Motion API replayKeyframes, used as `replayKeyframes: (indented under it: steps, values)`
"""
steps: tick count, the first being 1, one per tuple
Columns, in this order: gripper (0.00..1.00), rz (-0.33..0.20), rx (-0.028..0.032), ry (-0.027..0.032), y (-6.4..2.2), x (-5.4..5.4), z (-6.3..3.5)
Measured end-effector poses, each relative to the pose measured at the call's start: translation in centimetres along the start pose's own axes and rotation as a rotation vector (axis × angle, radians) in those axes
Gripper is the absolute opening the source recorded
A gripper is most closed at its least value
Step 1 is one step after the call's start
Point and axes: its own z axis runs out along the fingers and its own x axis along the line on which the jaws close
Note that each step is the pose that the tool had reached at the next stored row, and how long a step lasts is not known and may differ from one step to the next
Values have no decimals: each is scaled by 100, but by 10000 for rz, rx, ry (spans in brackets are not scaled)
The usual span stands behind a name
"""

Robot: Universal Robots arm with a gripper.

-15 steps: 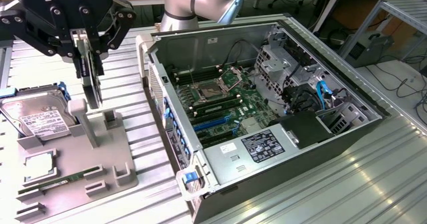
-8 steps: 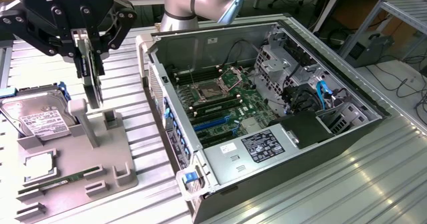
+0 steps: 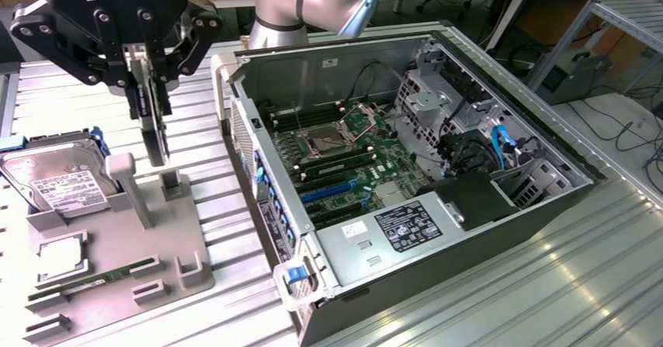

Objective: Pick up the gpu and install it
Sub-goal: 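Pick up the gpu and move the gpu toward the slot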

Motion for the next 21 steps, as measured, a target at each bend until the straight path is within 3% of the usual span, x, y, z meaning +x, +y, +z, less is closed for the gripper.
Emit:
replayKeyframes:
  steps: [21]
  values:
    - [28,0,0,0,0,-206,-7]
